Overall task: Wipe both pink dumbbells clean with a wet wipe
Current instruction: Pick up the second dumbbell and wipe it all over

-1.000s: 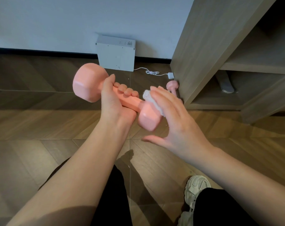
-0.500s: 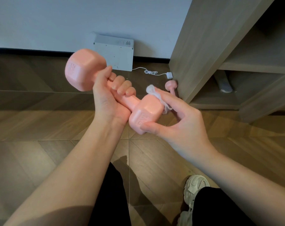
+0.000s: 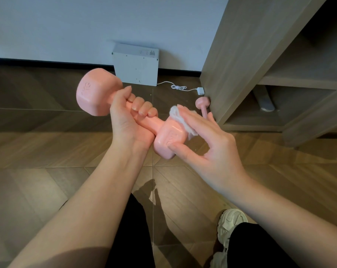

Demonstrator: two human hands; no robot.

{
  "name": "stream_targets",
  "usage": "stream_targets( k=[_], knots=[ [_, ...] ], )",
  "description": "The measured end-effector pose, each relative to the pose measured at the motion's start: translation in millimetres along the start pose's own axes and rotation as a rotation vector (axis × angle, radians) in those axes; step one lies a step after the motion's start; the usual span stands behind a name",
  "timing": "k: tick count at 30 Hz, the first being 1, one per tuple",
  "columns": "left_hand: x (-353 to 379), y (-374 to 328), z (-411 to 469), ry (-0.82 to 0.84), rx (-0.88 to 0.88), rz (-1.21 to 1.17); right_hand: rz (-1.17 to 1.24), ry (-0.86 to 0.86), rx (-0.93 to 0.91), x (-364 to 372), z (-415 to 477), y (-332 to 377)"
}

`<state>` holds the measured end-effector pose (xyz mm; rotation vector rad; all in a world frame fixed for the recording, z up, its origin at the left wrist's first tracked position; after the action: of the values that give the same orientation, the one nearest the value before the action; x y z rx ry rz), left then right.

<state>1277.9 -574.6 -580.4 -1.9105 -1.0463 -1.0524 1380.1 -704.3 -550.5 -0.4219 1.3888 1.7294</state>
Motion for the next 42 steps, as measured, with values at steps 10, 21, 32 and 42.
stream_targets(
  k=[10, 21, 32, 42],
  knots=[
    [-2, 6, -5, -0.097, -0.004, -0.019, -0.243, -0.052, -0.298, -3, -3, 0],
    [17, 4, -14, 0.305, -0.057, -0.105, 0.212, 0.042, 0.101, -6, 7, -9],
    [11, -3, -16, 0.099, 0.023, -0.011, 0.07, 0.02, -0.047, -7, 0, 1],
    [2, -2, -11, -0.075, 0.015, -0.049, -0.26, 0.058, -0.36, 3, -1, -2]
  ],
)
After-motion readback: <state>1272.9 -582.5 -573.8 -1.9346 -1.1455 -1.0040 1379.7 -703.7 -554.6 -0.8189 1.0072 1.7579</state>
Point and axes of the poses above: each hand's wrist, its own z-axis towards the middle knuckle, its own x-axis out of the palm, y = z × x, the point moved 3 cm from there along z, towards the middle knuckle, and after that the axes turned 12 degrees about -z, right-handed, at the moved point
